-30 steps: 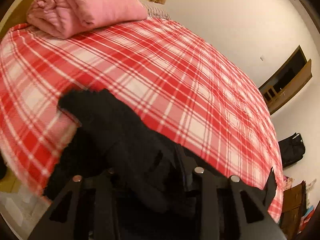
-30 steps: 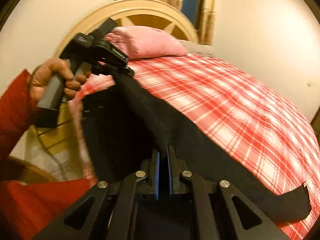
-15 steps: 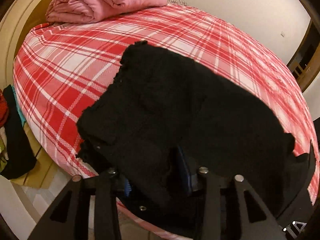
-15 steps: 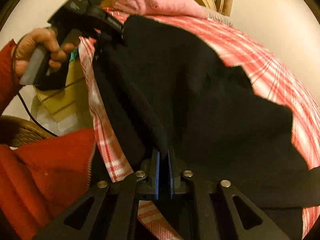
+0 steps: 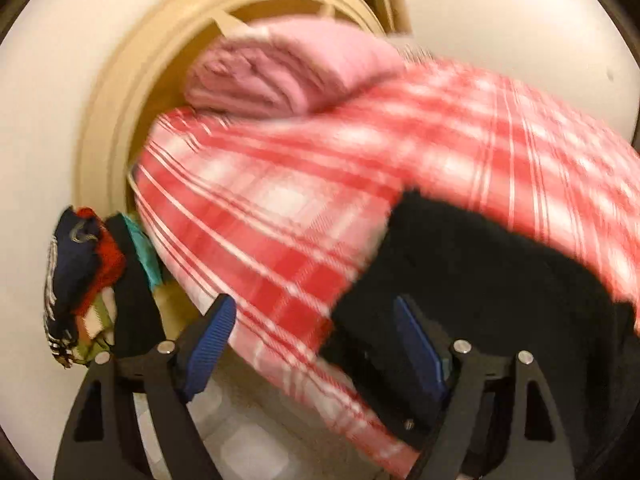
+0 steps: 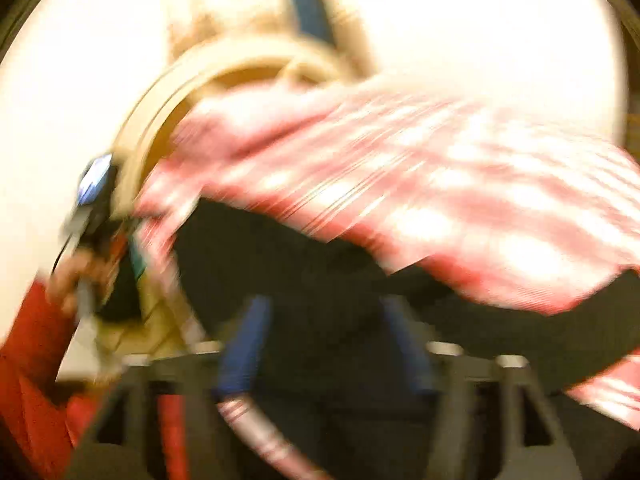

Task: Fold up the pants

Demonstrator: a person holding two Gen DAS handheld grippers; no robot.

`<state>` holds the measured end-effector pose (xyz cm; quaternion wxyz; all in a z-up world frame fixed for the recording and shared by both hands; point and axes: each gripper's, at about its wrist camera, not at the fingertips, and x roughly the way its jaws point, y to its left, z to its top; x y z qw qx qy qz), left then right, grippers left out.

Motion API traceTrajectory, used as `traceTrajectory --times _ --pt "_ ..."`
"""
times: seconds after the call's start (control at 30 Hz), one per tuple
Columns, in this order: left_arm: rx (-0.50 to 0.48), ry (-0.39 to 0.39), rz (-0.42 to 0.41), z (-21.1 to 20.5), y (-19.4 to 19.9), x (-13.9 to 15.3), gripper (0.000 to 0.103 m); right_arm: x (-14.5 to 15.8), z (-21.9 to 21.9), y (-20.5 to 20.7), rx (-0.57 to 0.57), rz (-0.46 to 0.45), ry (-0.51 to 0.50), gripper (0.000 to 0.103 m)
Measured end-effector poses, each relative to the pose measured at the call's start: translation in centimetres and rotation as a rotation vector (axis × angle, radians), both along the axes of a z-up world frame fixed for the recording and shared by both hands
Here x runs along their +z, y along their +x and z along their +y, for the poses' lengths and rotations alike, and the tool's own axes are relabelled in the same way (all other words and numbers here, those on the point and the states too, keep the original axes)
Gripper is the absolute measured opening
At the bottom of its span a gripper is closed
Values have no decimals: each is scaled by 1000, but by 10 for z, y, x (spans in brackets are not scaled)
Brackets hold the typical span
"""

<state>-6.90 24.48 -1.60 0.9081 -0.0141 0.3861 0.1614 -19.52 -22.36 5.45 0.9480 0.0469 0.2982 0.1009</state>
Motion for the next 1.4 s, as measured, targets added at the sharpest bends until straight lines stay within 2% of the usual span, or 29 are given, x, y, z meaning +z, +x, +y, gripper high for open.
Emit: traceTrajectory --times 0.07,0.1,0.2,0.3,0.43,0.53,0.57,0.63,0.7,0.77,0.83,0.93,1.0,1.07,1.1,1.17,1.2,1.27,1.3,1.4 --pt "-45 -38 -36 -10 3 9 85 13 -45 11 -162 -13 -12 86" --pt "-75 -50 -45 -16 6 10 87 15 -76 23 -270 10 -11 86" --pt "-150 -64 -37 -45 25 1 88 -2 -158 68 -517 152 2 86" --pt "-187 -113 -5 -67 40 -21 88 -32 -208 112 -653 287 -38 86" --pt "-185 -124 71 -83 52 -51 88 -66 -239 155 -745 409 -121 85" --pt "-184 -115 106 -87 46 -65 89 -93 -254 165 -838 537 -152 85" --pt "-183 -115 106 -86 43 -65 90 -102 -257 164 -867 577 -127 85" --pt "-174 -114 90 -84 38 -66 98 -106 -266 153 -899 546 -23 84" --pt "-176 -119 93 -83 37 -68 100 -103 -265 148 -882 525 -39 69" --pt "-177 -127 94 -82 38 -69 101 -96 -263 141 -816 505 9 20" --pt "-180 -121 95 -83 39 -69 101 -88 -268 129 -776 500 94 7" --pt "-184 -118 96 -83 39 -69 101 -68 -280 91 -728 404 305 6" --pt "-191 -119 99 -83 39 -70 101 -40 -280 45 -672 277 437 6" --pt "-198 -117 103 -83 38 -70 101 -20 -276 14 -660 191 477 6" --pt "-200 -118 104 -83 38 -70 102 -7 -272 -20 -663 127 498 6" --pt "-199 -121 107 -83 39 -70 102 0 -270 -63 -681 56 517 6" --pt "-199 -121 108 -83 39 -70 102 1 -267 -97 -703 17 533 6" --pt "-199 -121 107 -83 39 -70 102 -8 -266 -136 -763 -2 546 6" --pt "-199 -121 107 -83 39 -70 103 -19 -265 -162 -801 -4 565 6" --pt "-200 -126 108 -83 41 -71 103 -52 -264 -204 -872 28 614 6"
